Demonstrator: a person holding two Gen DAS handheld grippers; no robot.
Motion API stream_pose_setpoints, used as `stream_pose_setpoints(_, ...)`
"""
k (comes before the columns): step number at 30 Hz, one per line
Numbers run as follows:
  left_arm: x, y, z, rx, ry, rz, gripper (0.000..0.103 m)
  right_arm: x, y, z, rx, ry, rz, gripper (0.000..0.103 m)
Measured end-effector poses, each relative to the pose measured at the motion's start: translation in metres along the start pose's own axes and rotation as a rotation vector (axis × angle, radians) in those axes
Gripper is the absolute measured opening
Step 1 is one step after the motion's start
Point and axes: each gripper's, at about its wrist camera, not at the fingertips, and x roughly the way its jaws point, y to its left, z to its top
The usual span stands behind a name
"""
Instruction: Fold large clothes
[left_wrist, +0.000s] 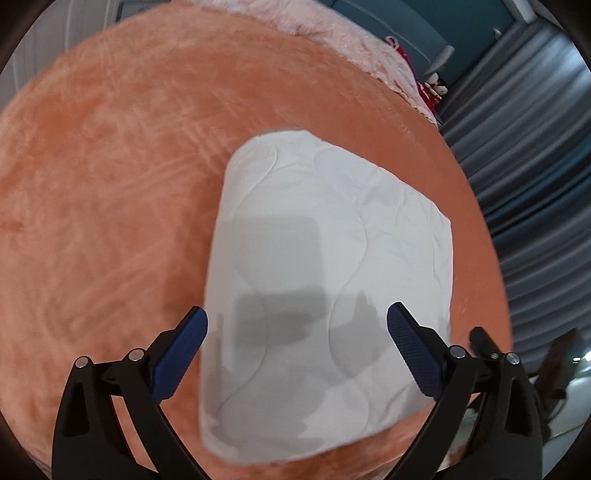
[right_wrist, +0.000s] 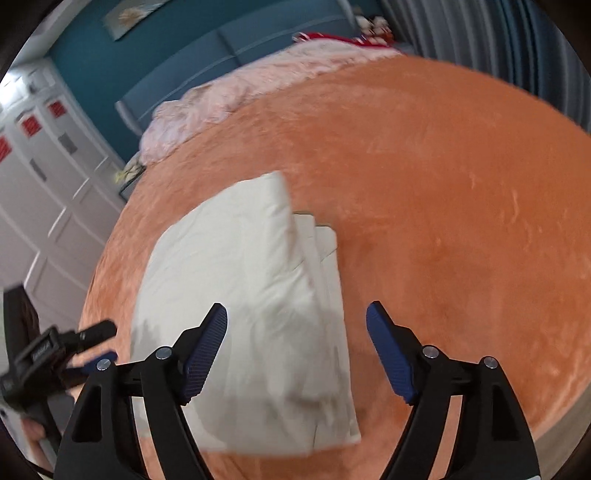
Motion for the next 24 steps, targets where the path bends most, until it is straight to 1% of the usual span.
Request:
stream_pose_setpoints(3,0.021,0.007,0.002,-0.068,0.063,-0.022,0.096,0.029,-0.01,0.006,0.1,0.085,0.064,0.076)
stream_pose_setpoints(4,0.024,0.006,-0.001,-0.078,0.069,-0.023,0.098,0.036,-0.013,0.004,0.125,0.109,0.081,0.076)
stream_pose_setpoints(5,0.03,0.008,-0.002,-0.087,0.073,-0.006,0.098,0.046,-0.016,-0.001,0.145,0.135,0.091,0.076)
stream_pose_setpoints(7,0.035,0.009,-0.004,-0.083,0.067,0.003,0.098,0.059,-0.019,-0.01,0.167,0.166,0.11,0.077)
stream_pose_setpoints(11,0.044,0.004,-0.009,-0.048,0.044,0.049,0.098,0.072,-0.025,-0.025,0.224,0.174,0.133,0.085)
stream_pose_setpoints(15,0.055,0.008,-0.008,-0.044,0.034,0.068,0.098,0.086,-0.031,-0.04,0.3,0.194,0.188,0.086)
stream_pose_setpoints(18,0.057,0.013,-0.006,-0.056,0.034,0.058,0.098,0.088,-0.028,-0.044,0.285,0.182,0.19,0.086)
stream_pose_setpoints(21,0.049,0.019,-0.006,-0.074,0.032,0.031,0.098,0.088,-0.028,-0.047,0.272,0.18,0.194,0.085)
stream_pose_setpoints(22,0.052,0.02,-0.006,-0.079,0.038,0.026,0.098,0.088,-0.027,-0.048,0.264,0.18,0.193,0.084)
stream_pose_setpoints(24,0.057,0.023,-0.006,-0.093,0.047,0.01,0.098,0.087,-0.024,-0.046,0.254,0.175,0.188,0.081)
